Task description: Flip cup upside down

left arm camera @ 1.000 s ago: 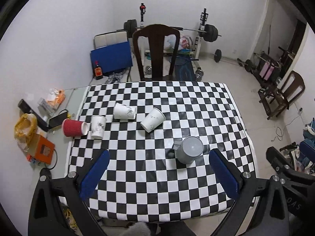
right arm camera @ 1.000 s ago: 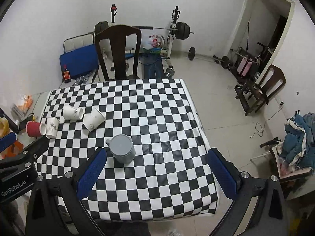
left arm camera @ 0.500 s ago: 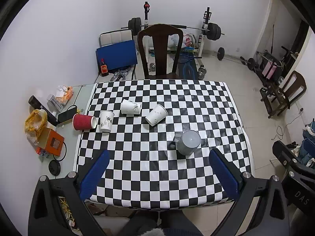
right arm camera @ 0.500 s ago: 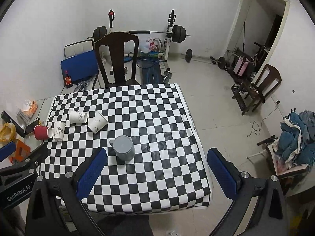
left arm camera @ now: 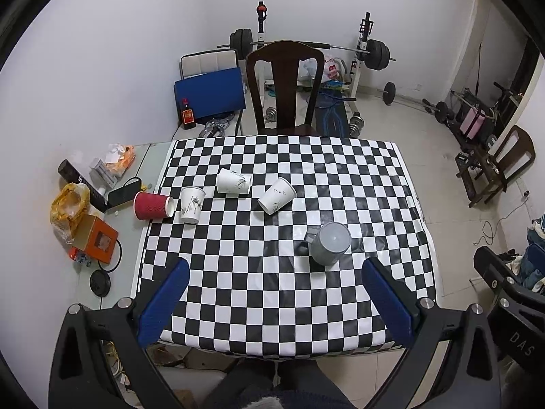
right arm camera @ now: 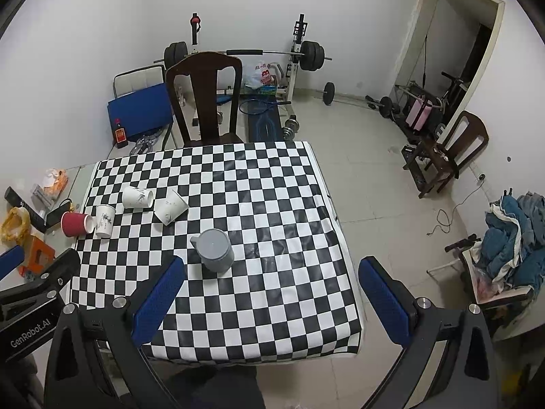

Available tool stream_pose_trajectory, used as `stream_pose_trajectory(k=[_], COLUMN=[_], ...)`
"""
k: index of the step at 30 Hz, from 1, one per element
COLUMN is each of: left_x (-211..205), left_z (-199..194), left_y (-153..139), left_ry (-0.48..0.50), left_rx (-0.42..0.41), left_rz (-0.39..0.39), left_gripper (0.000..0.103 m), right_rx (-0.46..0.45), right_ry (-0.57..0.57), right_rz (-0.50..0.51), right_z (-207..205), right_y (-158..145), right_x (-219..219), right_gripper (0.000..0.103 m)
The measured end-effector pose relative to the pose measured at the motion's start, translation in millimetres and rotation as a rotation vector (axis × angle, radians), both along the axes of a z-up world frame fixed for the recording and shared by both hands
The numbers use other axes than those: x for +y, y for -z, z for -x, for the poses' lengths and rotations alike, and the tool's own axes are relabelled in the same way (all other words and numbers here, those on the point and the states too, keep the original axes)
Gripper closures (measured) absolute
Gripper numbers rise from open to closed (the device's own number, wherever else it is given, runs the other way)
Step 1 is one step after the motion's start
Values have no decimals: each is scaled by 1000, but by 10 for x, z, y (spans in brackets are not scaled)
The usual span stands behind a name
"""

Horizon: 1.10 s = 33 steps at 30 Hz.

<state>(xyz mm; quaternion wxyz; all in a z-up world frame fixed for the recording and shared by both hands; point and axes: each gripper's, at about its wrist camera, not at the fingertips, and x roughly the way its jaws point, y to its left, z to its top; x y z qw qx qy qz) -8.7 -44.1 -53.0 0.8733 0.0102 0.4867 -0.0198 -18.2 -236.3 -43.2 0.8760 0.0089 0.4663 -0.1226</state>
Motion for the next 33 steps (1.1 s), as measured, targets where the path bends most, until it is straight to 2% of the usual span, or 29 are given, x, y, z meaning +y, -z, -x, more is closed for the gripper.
stream_pose_trajectory(k=[33], left_x=[28], left_z=[52], left_y=[-1], left_ry=[-3], left_rx=[4], left_rz=[-10], left_gripper=[0], right_rx=[9], right_ry=[-8], right_rz=[-21], right_z=[209], right_y=[-89], right_x=[56], right_gripper=[0])
